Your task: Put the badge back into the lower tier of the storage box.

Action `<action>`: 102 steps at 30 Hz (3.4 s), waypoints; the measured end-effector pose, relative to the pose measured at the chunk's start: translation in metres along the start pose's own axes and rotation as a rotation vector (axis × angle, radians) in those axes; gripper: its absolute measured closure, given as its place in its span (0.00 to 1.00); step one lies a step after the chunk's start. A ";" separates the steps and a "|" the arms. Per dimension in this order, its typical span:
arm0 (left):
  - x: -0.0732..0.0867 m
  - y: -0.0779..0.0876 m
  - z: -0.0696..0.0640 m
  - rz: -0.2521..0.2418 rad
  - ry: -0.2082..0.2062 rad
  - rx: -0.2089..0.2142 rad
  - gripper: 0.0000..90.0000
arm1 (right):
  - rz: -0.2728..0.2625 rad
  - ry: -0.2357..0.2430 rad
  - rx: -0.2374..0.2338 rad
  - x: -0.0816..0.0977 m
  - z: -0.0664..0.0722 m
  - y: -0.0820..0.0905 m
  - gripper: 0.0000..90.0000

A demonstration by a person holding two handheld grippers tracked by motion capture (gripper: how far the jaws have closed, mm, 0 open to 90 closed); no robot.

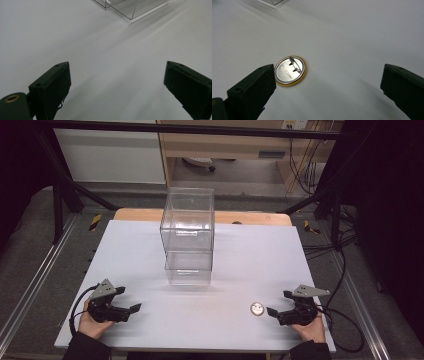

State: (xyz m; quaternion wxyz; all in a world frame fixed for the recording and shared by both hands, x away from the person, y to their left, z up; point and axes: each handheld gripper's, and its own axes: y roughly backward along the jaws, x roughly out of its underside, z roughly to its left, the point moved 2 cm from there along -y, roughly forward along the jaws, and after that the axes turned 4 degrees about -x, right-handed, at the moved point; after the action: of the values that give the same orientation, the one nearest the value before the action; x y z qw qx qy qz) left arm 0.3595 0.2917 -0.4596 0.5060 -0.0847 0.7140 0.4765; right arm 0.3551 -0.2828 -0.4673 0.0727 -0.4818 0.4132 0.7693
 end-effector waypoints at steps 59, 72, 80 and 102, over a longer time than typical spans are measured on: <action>0.002 -0.002 0.001 0.014 0.011 -0.015 0.09 | 0.092 0.112 0.000 -0.014 0.037 -0.032 0.18; 0.002 -0.002 0.001 0.015 0.009 -0.017 0.09 | 0.116 0.179 -0.024 -0.013 0.041 -0.037 0.39; 0.002 -0.002 0.000 0.016 0.009 -0.016 0.09 | 0.140 0.197 -0.018 -0.011 0.041 -0.038 0.45; 0.003 -0.001 0.000 0.018 0.006 -0.016 0.09 | 0.137 0.196 -0.025 -0.011 0.042 -0.038 0.52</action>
State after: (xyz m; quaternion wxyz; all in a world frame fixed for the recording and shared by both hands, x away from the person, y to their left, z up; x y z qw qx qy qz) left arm 0.3590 0.2917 -0.4624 0.4990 -0.0839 0.7122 0.4866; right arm 0.3516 -0.2260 -0.4718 -0.0268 -0.5264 0.4408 0.7266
